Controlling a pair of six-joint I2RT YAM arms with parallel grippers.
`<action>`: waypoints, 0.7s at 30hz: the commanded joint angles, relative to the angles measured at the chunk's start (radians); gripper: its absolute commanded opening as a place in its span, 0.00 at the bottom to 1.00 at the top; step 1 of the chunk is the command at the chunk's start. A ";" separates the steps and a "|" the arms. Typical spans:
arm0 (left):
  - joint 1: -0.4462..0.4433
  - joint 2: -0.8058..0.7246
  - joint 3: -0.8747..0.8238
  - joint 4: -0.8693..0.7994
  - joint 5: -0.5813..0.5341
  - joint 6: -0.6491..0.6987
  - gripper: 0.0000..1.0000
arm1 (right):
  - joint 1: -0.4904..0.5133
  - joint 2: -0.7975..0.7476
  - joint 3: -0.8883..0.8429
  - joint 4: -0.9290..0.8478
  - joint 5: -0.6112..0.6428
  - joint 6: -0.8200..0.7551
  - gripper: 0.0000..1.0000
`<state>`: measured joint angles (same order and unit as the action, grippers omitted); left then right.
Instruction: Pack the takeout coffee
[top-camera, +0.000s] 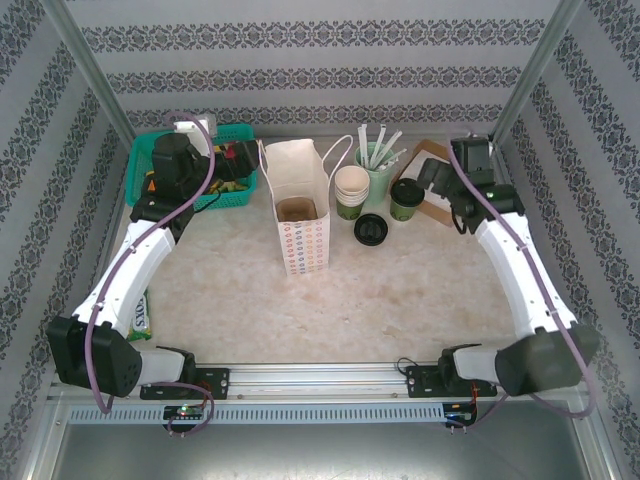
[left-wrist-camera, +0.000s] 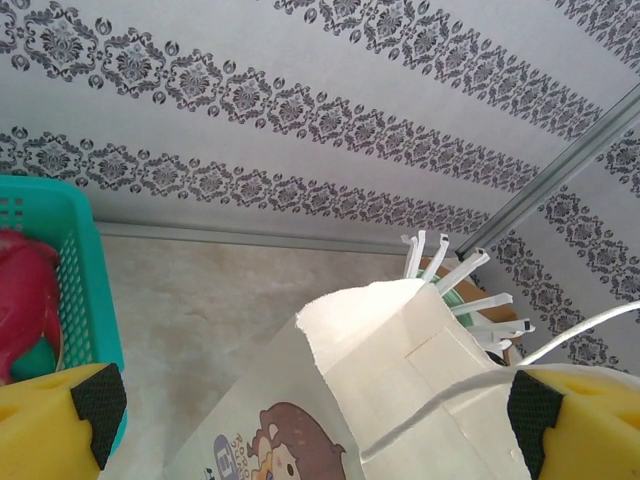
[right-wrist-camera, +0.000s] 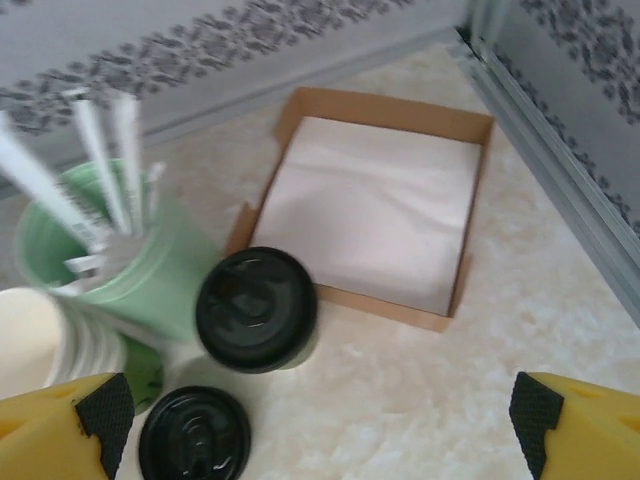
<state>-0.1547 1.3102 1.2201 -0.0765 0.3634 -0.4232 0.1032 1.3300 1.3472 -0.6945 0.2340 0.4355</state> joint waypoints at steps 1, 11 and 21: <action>0.009 0.000 0.032 -0.016 0.019 0.024 1.00 | -0.036 0.098 0.072 -0.083 -0.115 -0.071 0.98; 0.010 -0.013 0.031 -0.061 -0.009 0.034 1.00 | -0.038 0.330 0.185 -0.094 -0.347 -0.159 0.98; 0.010 -0.045 0.018 -0.092 -0.047 0.056 1.00 | -0.034 0.451 0.226 -0.089 -0.319 -0.195 0.98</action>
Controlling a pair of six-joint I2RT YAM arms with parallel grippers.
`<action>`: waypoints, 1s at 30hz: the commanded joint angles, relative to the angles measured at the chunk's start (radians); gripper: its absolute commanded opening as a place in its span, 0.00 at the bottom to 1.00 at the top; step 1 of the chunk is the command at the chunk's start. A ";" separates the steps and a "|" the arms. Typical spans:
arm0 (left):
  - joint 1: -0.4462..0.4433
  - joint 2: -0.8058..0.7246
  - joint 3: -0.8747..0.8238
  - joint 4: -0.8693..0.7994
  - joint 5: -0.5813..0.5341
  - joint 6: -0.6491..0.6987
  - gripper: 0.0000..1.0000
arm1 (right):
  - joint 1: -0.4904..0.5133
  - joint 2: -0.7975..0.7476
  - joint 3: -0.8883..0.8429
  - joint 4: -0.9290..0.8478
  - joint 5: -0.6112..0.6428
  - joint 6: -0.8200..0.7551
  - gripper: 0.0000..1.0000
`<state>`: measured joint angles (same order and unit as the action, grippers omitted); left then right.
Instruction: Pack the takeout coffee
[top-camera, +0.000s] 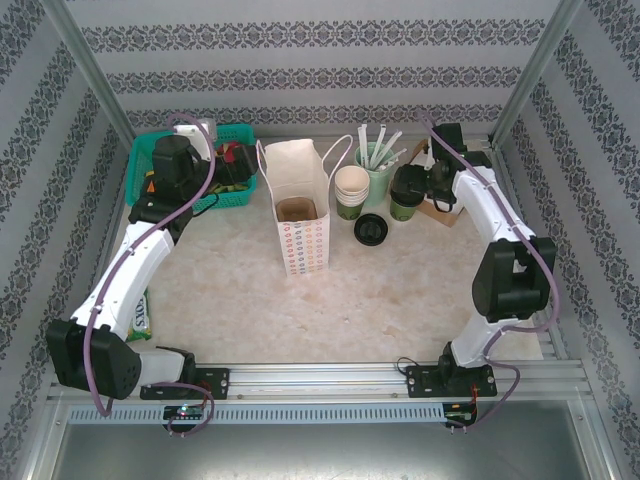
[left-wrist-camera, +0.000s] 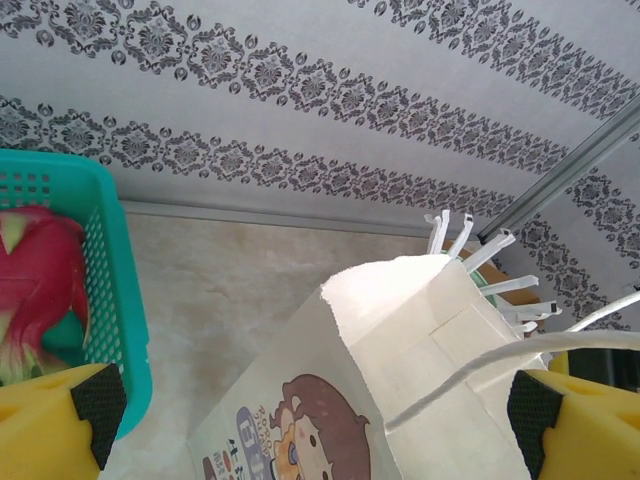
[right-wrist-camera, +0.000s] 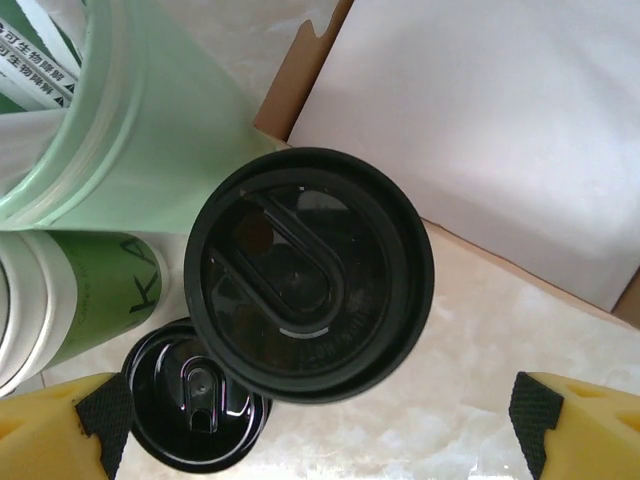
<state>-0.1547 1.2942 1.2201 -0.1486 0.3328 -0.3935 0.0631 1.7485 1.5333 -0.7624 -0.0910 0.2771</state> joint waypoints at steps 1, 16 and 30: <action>0.009 -0.029 0.019 -0.021 -0.018 0.027 1.00 | 0.007 0.042 0.041 -0.019 0.016 -0.042 0.98; 0.009 -0.027 0.018 -0.043 -0.038 0.040 1.00 | 0.006 0.156 0.086 -0.023 -0.069 -0.120 0.98; 0.010 -0.027 0.016 -0.051 -0.041 0.044 1.00 | 0.007 0.222 0.133 -0.034 -0.071 -0.128 0.98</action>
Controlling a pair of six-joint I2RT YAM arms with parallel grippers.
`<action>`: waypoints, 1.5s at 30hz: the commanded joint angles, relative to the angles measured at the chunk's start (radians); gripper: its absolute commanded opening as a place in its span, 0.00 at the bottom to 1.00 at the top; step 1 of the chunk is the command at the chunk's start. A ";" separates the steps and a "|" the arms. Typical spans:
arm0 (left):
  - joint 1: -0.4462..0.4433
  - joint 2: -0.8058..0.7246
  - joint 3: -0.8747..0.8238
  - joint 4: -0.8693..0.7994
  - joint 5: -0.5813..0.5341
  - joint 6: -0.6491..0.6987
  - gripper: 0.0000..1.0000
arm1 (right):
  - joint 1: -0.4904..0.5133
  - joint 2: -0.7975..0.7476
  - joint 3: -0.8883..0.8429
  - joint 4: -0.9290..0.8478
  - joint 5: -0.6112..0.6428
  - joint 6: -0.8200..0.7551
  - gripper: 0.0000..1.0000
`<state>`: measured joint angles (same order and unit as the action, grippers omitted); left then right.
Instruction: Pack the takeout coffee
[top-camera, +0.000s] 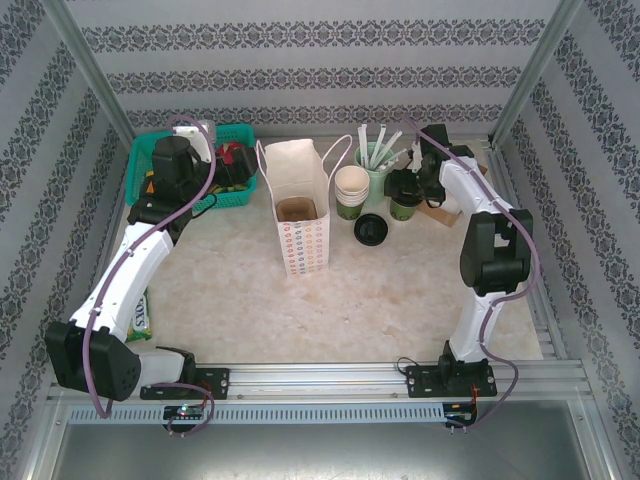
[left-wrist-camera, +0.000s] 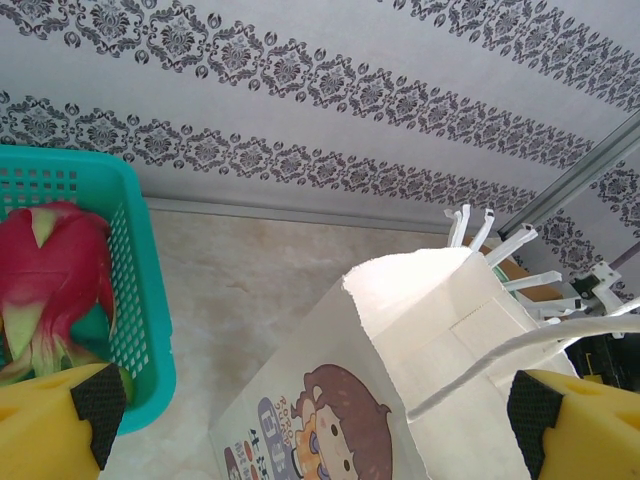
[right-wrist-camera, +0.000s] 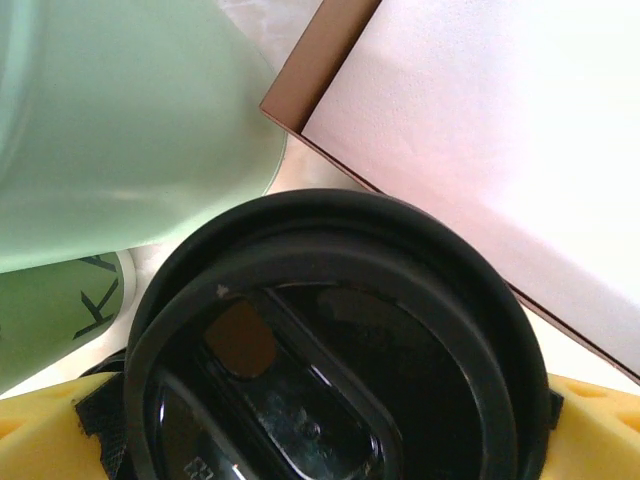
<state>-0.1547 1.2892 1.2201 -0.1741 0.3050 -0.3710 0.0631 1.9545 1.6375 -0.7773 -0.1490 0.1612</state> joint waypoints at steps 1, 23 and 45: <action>0.009 -0.022 0.016 -0.025 -0.014 0.021 1.00 | 0.007 0.017 0.030 -0.020 -0.009 -0.012 0.98; 0.011 -0.027 -0.020 0.019 -0.063 -0.032 1.00 | 0.018 -0.326 -0.418 -0.028 0.034 0.144 0.87; 0.010 0.020 0.033 -0.013 -0.022 0.012 1.00 | 0.456 -0.456 -0.562 0.062 0.104 0.367 0.87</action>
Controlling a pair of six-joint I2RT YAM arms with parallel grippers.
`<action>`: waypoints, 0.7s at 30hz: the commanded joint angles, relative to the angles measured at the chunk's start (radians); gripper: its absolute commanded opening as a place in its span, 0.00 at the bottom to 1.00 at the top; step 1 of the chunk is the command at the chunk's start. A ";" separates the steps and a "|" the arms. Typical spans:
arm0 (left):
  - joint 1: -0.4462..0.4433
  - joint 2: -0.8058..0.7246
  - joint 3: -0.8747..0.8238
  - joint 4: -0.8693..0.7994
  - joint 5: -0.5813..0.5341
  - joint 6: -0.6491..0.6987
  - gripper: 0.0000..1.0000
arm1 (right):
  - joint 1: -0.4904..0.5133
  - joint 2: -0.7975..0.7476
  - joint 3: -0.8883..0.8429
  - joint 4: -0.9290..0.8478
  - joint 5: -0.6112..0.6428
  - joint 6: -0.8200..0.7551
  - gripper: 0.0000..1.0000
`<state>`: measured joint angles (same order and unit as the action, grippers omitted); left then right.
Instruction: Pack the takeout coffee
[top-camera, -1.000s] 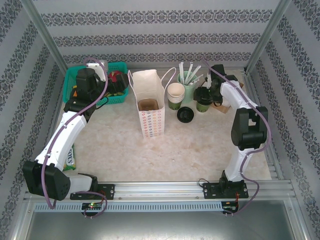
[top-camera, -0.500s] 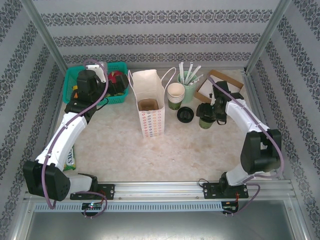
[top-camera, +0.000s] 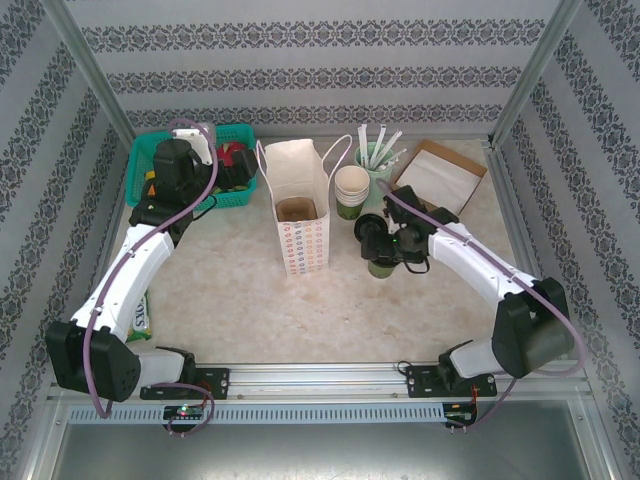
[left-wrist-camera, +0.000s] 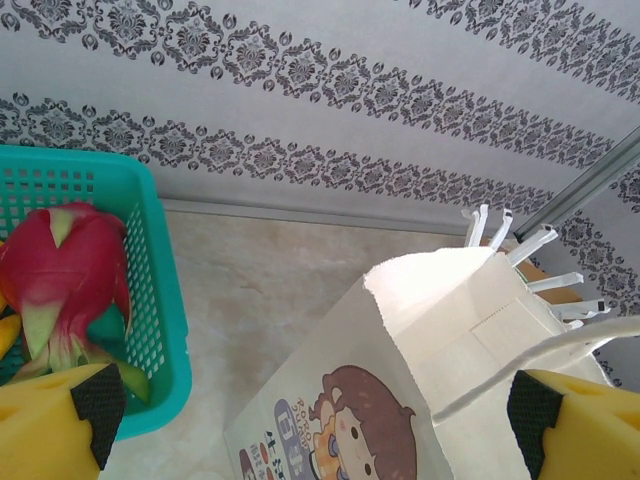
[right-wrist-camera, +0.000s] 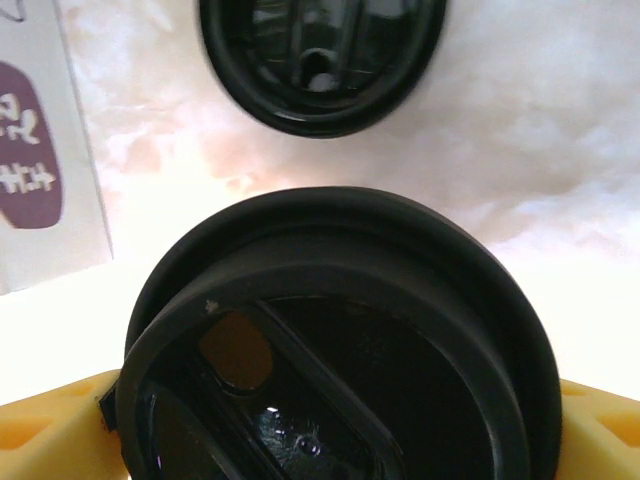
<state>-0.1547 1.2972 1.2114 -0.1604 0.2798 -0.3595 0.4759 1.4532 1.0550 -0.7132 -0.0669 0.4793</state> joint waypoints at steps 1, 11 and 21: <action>0.011 0.015 0.048 -0.032 0.004 -0.003 1.00 | 0.060 0.055 0.034 -0.003 0.031 0.052 0.87; 0.011 0.020 0.049 -0.043 0.009 -0.033 1.00 | 0.105 0.083 0.080 -0.080 0.083 0.094 0.92; 0.011 0.024 0.050 -0.048 0.001 -0.038 1.00 | 0.044 0.011 0.043 -0.155 0.097 0.111 0.92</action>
<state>-0.1547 1.3159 1.2312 -0.1810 0.2798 -0.3794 0.5350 1.4960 1.1187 -0.7940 -0.0040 0.5781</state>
